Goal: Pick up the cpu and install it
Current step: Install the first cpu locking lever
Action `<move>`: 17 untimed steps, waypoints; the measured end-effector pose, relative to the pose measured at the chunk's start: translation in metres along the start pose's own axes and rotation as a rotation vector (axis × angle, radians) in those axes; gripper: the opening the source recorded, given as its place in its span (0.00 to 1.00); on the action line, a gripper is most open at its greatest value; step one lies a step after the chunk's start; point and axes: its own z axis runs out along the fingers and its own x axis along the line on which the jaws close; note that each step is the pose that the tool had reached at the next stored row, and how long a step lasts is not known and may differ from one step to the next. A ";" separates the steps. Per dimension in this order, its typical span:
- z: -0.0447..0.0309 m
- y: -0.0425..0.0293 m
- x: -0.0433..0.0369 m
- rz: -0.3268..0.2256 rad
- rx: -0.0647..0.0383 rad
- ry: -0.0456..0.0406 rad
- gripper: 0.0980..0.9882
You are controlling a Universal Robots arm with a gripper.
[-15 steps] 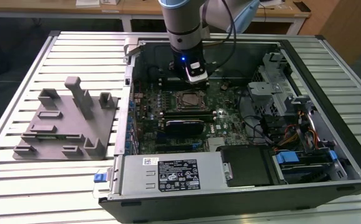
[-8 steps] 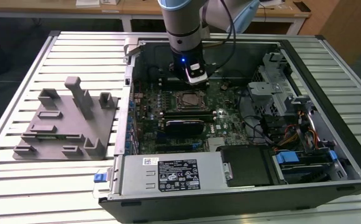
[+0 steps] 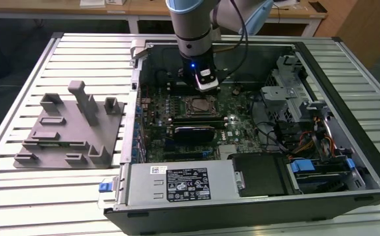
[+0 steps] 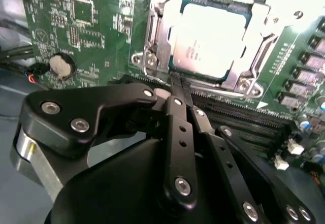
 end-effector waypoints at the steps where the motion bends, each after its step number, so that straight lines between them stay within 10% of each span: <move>1: 0.0007 -0.0007 -0.0001 0.000 0.000 -0.0001 0.01; 9: 0.0017 -0.0012 -0.0002 0.000 -0.002 0.0004 0.01; 17: -0.0211 0.0028 -0.0040 0.000 -0.002 0.0005 0.01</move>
